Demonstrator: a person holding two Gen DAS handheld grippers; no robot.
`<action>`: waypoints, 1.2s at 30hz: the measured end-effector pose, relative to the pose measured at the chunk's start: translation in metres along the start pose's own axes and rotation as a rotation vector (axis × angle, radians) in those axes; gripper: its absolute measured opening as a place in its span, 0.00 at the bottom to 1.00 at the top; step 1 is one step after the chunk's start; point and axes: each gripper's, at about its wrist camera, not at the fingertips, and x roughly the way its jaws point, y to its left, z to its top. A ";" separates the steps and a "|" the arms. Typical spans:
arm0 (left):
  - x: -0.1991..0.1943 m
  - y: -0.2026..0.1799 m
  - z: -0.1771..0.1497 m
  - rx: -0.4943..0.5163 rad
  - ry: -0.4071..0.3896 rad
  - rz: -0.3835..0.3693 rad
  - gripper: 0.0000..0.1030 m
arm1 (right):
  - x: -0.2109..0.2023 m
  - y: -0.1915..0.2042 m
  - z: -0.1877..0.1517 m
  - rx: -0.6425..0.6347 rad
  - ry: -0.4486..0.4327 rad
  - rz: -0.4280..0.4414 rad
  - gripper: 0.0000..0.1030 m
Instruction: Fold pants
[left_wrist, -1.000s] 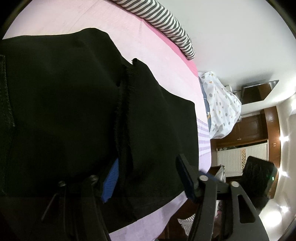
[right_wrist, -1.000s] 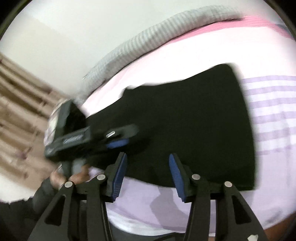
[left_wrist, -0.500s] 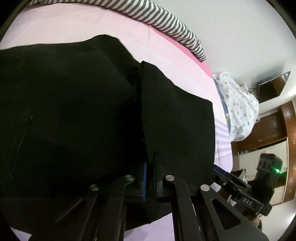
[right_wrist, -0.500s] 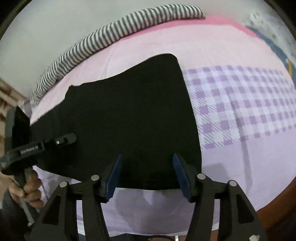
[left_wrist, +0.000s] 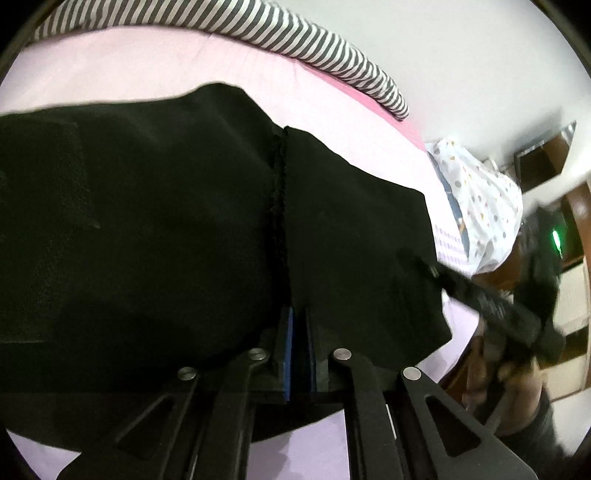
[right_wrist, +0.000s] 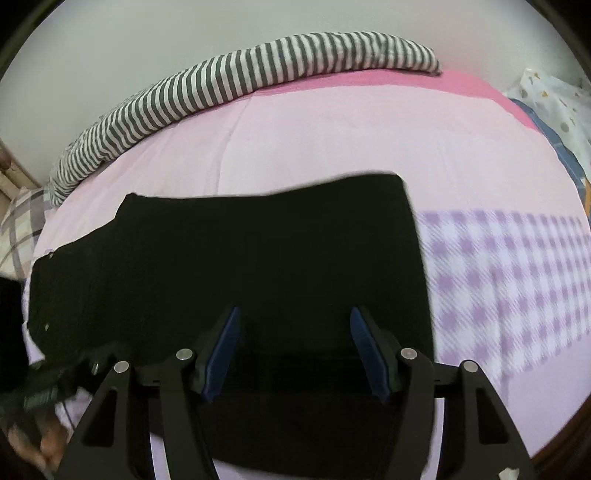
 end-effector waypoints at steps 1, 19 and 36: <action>-0.006 0.001 -0.001 0.018 -0.009 0.016 0.09 | 0.006 0.006 0.005 -0.009 0.004 -0.002 0.58; -0.148 0.114 -0.049 -0.283 -0.282 0.068 0.33 | 0.016 0.078 0.018 -0.018 0.032 0.300 0.63; -0.189 0.216 -0.101 -0.768 -0.391 -0.032 0.56 | -0.038 0.050 -0.018 0.221 -0.062 0.453 0.70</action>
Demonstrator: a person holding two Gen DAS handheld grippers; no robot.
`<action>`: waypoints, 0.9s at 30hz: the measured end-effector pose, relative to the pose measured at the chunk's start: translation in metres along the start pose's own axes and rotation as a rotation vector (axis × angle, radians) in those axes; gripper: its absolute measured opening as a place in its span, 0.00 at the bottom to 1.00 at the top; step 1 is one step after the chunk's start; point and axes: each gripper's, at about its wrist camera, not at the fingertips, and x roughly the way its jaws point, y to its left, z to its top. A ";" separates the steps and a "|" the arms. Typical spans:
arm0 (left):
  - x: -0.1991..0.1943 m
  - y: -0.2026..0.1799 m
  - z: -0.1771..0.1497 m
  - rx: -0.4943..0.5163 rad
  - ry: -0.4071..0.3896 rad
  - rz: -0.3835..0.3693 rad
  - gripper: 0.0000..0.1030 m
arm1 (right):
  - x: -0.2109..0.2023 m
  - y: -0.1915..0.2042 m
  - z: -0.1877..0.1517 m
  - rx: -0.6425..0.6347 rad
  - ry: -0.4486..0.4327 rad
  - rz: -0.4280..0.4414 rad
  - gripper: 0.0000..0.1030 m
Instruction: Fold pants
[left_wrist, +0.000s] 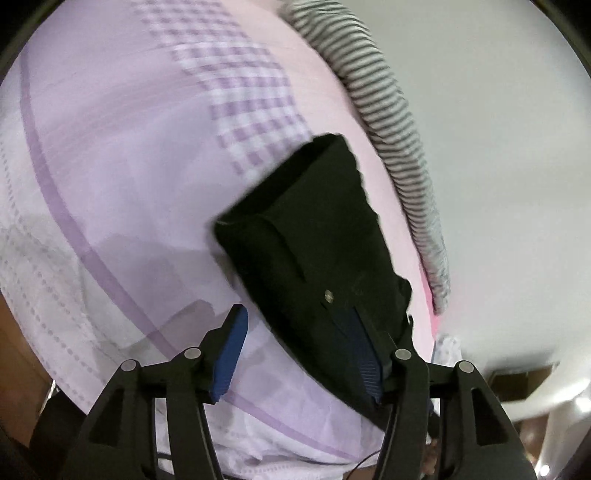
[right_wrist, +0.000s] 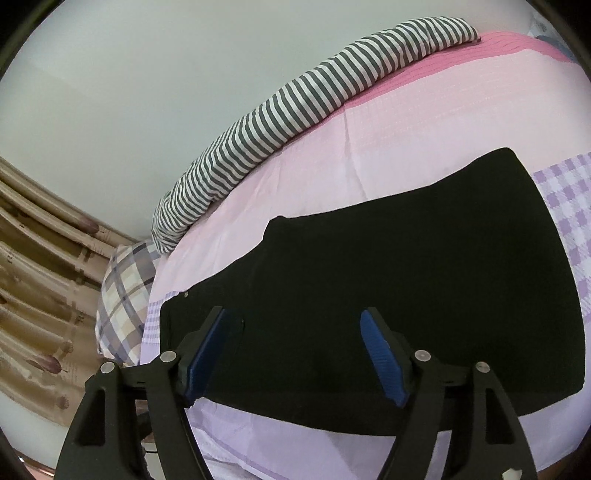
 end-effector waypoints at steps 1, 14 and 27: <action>0.001 0.001 0.002 -0.006 -0.005 -0.001 0.56 | -0.002 0.000 -0.001 -0.002 -0.002 -0.002 0.70; 0.019 0.018 0.015 -0.052 -0.008 -0.022 0.56 | -0.006 -0.005 -0.003 0.013 -0.021 -0.007 0.70; 0.042 -0.001 0.031 0.035 -0.067 -0.046 0.79 | -0.002 -0.012 -0.003 0.022 -0.012 -0.028 0.70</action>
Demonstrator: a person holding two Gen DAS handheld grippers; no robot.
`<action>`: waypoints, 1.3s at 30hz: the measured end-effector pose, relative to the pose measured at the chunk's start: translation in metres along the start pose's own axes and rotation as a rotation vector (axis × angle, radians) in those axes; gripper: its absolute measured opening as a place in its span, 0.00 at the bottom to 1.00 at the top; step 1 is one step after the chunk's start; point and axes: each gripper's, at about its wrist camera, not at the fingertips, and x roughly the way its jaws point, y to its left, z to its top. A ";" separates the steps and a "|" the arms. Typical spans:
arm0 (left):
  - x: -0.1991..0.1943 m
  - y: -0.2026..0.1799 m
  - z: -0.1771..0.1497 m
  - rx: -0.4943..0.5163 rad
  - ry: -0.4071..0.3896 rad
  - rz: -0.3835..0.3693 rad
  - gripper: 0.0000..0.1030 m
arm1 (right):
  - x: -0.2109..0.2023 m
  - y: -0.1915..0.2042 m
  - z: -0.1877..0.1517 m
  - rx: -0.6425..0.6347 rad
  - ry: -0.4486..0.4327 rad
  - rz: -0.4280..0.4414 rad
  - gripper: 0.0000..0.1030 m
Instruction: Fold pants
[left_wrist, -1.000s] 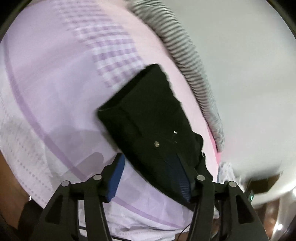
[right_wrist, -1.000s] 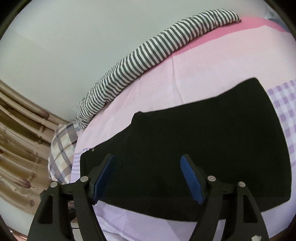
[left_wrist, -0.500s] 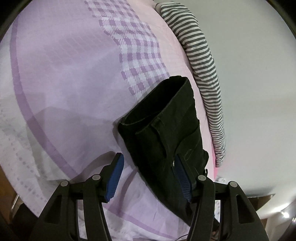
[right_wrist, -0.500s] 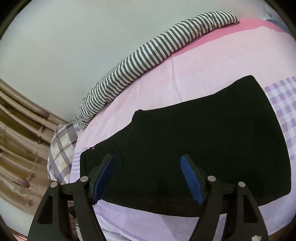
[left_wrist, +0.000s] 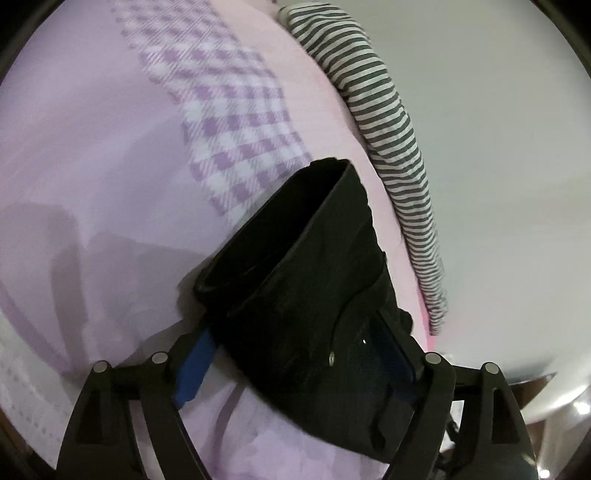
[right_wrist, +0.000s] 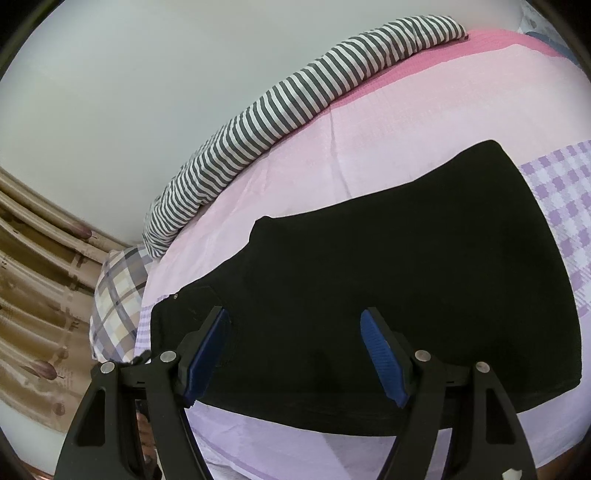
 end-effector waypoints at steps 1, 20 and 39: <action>0.002 -0.002 0.001 0.006 -0.014 0.007 0.79 | 0.001 0.000 0.000 -0.001 0.004 -0.002 0.70; -0.011 -0.163 -0.030 0.377 -0.087 0.010 0.22 | -0.077 -0.030 0.021 0.044 -0.150 -0.029 0.70; 0.143 -0.285 -0.278 0.993 0.355 0.026 0.23 | -0.128 -0.124 0.021 0.227 -0.192 -0.007 0.71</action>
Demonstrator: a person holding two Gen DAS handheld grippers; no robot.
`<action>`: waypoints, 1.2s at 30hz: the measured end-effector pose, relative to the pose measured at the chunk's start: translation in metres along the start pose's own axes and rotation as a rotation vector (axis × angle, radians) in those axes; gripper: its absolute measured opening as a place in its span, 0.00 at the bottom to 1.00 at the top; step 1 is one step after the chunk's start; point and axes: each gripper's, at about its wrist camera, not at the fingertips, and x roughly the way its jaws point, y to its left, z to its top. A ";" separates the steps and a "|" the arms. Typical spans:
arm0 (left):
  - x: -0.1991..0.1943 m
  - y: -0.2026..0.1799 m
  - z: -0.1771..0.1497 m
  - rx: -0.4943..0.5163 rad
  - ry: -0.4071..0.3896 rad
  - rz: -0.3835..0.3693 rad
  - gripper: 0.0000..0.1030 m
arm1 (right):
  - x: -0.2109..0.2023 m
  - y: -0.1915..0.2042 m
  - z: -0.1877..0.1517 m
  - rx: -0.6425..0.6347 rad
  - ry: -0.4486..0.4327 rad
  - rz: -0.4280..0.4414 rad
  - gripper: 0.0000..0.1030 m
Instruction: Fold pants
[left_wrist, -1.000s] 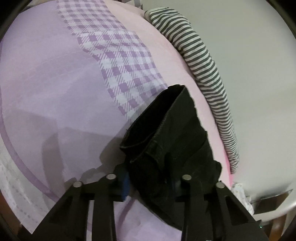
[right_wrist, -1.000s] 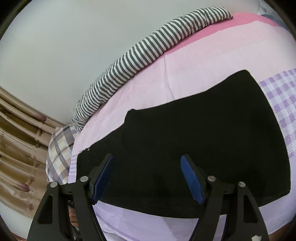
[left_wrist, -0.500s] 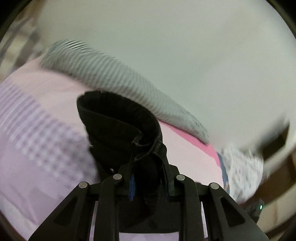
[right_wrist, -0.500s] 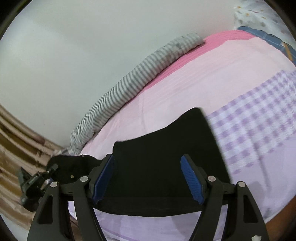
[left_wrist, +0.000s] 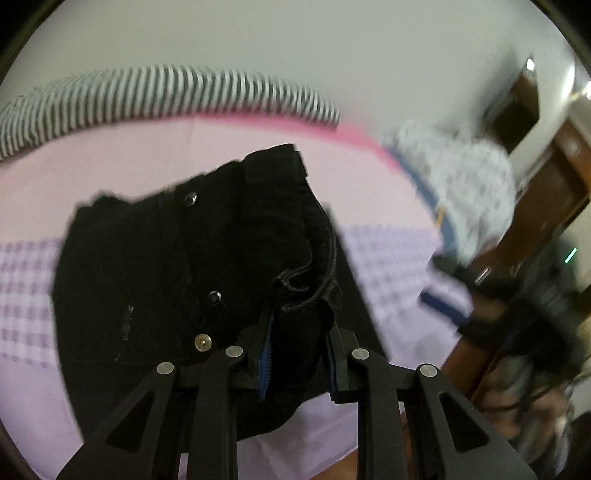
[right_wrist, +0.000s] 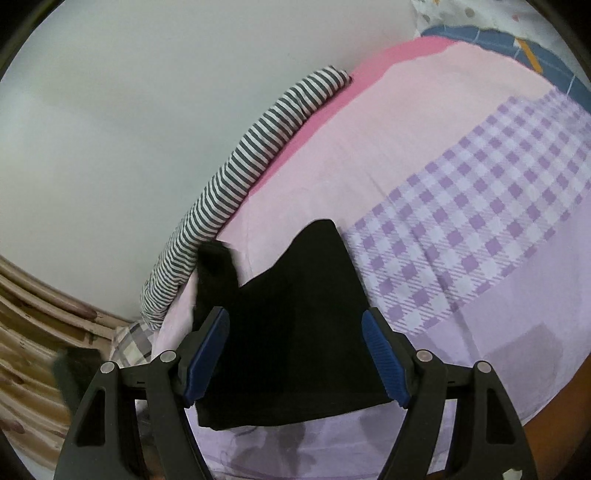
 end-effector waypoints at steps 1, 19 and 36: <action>0.009 -0.001 -0.004 0.016 0.015 0.016 0.23 | 0.003 -0.002 0.000 0.006 0.015 0.008 0.71; -0.045 0.015 -0.010 0.011 -0.038 -0.065 0.39 | 0.081 -0.010 -0.010 0.061 0.292 0.177 0.71; -0.031 0.093 -0.028 -0.055 0.013 0.115 0.42 | 0.111 0.004 0.007 -0.095 0.338 0.201 0.74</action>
